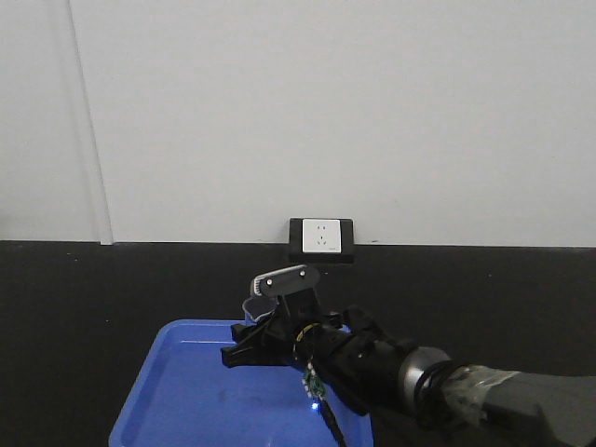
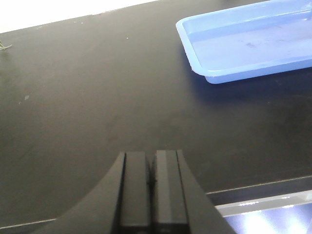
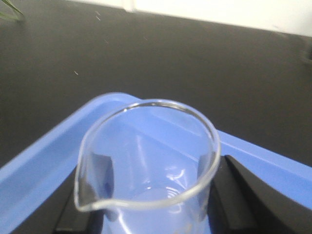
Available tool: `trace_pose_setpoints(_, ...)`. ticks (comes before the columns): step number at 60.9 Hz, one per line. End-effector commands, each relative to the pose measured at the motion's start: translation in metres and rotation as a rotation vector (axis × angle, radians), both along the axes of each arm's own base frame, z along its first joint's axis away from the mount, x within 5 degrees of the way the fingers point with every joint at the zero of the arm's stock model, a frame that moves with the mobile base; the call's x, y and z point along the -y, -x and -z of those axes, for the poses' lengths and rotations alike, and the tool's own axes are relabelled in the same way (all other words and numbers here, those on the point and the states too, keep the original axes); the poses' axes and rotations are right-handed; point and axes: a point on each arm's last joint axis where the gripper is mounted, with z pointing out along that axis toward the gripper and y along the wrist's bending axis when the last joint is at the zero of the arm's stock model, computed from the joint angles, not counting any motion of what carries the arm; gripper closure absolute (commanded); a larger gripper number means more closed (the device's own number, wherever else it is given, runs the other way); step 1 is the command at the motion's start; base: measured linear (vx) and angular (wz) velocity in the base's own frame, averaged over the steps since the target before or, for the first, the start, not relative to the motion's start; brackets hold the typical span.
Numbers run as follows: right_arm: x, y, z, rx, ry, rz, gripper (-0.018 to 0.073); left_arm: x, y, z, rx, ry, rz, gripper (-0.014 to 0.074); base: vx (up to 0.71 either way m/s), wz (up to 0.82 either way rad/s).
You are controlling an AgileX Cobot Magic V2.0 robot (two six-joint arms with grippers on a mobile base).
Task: Move beaker to silver tray on left bench
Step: 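Lift the beaker out of the blue tray with the right gripper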
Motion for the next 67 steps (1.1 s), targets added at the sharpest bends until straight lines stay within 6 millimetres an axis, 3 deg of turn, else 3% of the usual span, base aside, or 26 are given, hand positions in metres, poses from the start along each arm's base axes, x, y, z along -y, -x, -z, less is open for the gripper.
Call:
trace_pose_setpoints(1,0.011,0.014,-0.071,0.040,0.011,0.019,0.0573,0.001,-0.002,-0.001,0.067,0.012,0.015,0.0595,0.00,0.00)
trace_pose_setpoints(8,0.024,0.037,-0.090,0.020,0.072,0.019,0.0573,0.001,-0.002,-0.001,0.067,0.012,0.015,0.0595,0.00,0.00)
trace_pose_setpoints(16,0.050,0.079,-0.102,0.014,0.097,0.011,0.0573,0.001,-0.002,-0.001,0.067,0.012,0.015,0.0595,0.00,0.00)
trace_pose_setpoints(30,0.108,0.176,-0.127,0.140,0.050,-0.024,0.0573,0.001,-0.002,-0.001,0.067,0.012,0.015,0.0595,0.00,0.00)
trace_pose_setpoints(45,0.173,0.267,-0.126,0.260,-0.020,0.026,0.0573,0.001,-0.002,-0.001,0.067,0.012,0.015,0.0595,0.00,0.00)
trace_pose_setpoints(54,0.209,0.300,-0.112,0.321,-0.042,0.146,0.0573,0.001,-0.002,-0.001,0.067,0.012,0.015,0.0595,0.00,0.00)
trace_pose_setpoints(67,0.231,0.315,-0.090,0.397,0.006,0.265,0.0573,0.001,-0.002,-0.001,0.067,0.012,0.015,0.0595,0.00,0.00)
